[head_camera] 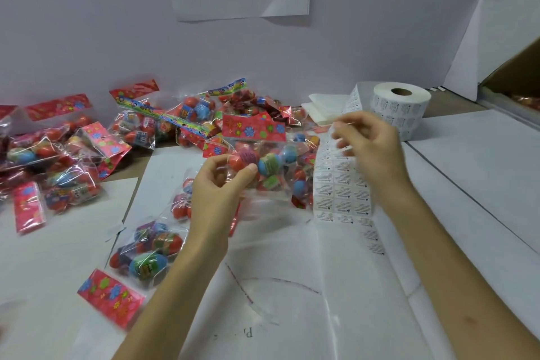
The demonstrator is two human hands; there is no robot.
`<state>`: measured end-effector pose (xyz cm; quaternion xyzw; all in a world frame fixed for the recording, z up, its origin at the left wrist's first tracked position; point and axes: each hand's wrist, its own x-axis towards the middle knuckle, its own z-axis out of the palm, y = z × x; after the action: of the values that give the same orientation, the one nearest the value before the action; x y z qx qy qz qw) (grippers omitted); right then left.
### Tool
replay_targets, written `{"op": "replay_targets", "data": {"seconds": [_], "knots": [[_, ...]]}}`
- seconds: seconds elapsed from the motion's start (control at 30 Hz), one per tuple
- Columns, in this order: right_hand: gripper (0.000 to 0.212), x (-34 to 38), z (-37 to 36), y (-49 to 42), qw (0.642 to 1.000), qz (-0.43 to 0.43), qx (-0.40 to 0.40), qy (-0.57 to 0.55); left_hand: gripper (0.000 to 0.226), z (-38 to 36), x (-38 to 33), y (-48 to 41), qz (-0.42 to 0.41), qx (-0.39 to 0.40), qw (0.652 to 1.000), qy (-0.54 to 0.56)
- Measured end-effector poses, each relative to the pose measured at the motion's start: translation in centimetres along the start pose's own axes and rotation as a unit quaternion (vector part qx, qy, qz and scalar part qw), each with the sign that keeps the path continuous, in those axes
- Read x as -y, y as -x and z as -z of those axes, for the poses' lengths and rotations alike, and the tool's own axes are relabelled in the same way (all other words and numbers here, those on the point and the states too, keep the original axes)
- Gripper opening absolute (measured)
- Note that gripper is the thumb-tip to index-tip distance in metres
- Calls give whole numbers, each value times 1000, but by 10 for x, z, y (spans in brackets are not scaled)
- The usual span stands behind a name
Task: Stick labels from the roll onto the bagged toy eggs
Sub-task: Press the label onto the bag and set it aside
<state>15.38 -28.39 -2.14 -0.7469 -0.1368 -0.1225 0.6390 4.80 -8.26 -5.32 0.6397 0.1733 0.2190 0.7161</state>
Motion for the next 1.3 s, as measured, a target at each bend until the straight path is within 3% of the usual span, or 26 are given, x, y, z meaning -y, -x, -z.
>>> {"op": "replay_targets", "data": {"seconds": [0.03,0.1,0.2,0.27,0.33,0.5,0.57,0.63,0.7,0.77,0.83,0.93,1.0,1.13,1.2,1.3], "knots": [[9,-5,8,-6,998,-5,-53,35,26,0,2,-1,-12,-14,1000,-23],[25,-17,22,-16,990,-60,-85,95,31,1,6,-2,-31,-36,997,-58],[54,-30,33,-22,969,-207,-10,133,47,2,8,-2,-42,-62,991,-111],[52,-33,36,-20,959,-261,39,105,57,4,10,-1,-66,-68,981,-171],[41,-33,36,-18,960,-264,48,72,65,6,12,-2,-85,-76,968,-225],[39,-21,38,-18,977,-215,-8,9,87,1,9,2,-133,-113,923,-344],[39,-16,36,-17,979,-199,-8,-55,80,-4,3,8,-240,-126,900,-340],[38,-12,34,-16,974,-192,2,-122,63,-12,-2,17,-299,-73,912,-271],[39,-8,32,-15,963,-194,14,-185,57,-22,-8,29,-226,33,958,-172],[41,-4,29,-14,953,-193,18,-234,80,-31,-9,38,-78,118,984,-110],[40,-1,27,-12,947,-188,14,-261,99,-36,-8,41,70,186,977,-81],[37,3,25,-9,940,-179,5,-290,68,-37,-1,44,217,323,920,42],[37,6,22,-7,938,-173,19,-300,42,-36,2,47,238,370,896,58],[42,6,15,-2,963,-133,25,-234,30,-35,6,46,211,339,916,33],[39,4,13,1,994,-46,-24,-96,30,-32,4,41,195,302,932,45],[20,9,13,6,993,109,-37,37,24,-27,0,34,178,233,954,61]]}}
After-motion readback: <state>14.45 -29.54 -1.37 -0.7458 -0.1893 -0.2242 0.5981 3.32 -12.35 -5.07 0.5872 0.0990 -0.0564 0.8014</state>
